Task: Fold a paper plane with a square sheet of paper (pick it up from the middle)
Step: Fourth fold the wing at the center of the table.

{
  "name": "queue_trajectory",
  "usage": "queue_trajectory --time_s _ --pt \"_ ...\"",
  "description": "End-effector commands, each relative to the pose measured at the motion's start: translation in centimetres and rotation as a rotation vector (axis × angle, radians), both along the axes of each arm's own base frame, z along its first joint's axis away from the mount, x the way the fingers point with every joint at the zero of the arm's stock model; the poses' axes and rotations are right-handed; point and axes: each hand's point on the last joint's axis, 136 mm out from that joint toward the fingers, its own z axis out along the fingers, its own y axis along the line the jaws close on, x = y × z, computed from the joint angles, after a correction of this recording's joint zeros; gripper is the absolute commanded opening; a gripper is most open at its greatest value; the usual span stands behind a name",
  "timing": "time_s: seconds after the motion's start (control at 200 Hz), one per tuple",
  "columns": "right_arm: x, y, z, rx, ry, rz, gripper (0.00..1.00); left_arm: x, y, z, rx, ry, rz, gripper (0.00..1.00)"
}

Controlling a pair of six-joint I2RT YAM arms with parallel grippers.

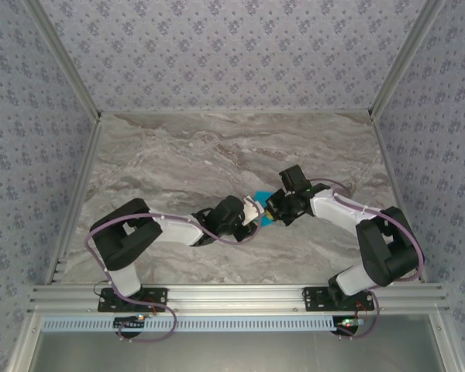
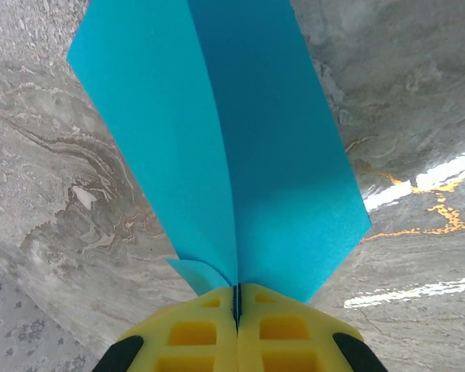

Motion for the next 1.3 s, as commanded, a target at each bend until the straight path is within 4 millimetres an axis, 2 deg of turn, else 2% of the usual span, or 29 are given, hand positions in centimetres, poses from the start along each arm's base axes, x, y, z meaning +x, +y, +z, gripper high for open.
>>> queue_trajectory --time_s 0.0,0.17,0.33,0.41,0.525,0.769,0.894,1.014,1.299 --pt "0.1 0.2 0.6 0.015 0.014 0.020 0.11 0.1 -1.1 0.8 -0.022 -0.020 -0.030 0.30" --pt "0.5 -0.1 1.4 0.019 -0.006 0.037 0.27 0.0 -1.2 0.6 -0.020 -0.014 -0.033 0.23" --pt "1.2 -1.3 2.6 -0.017 -0.076 0.097 0.52 -0.1 -1.2 0.5 -0.032 0.018 -0.022 0.19" --pt "1.6 -2.1 3.3 -0.065 -0.147 0.151 0.61 -0.1 -1.2 0.6 -0.052 0.051 0.003 0.19" --pt "2.0 -2.9 4.1 -0.085 -0.259 0.192 0.68 0.1 -1.0 0.8 -0.096 0.124 0.061 0.17" --pt "1.4 -4.4 4.3 -0.096 -0.420 0.240 0.70 0.8 -0.7 1.0 -0.205 0.315 0.212 0.16" --pt "0.9 -3.6 3.8 -0.043 -0.444 0.277 0.67 0.8 -0.8 1.1 -0.257 0.363 0.254 0.16" --pt "0.8 -2.8 3.3 -0.001 -0.439 0.294 0.61 0.9 -0.7 1.0 -0.280 0.401 0.295 0.16" --pt "0.9 -1.6 1.2 0.037 -0.400 0.309 0.51 0.9 -0.9 0.9 -0.370 0.539 0.376 0.16"
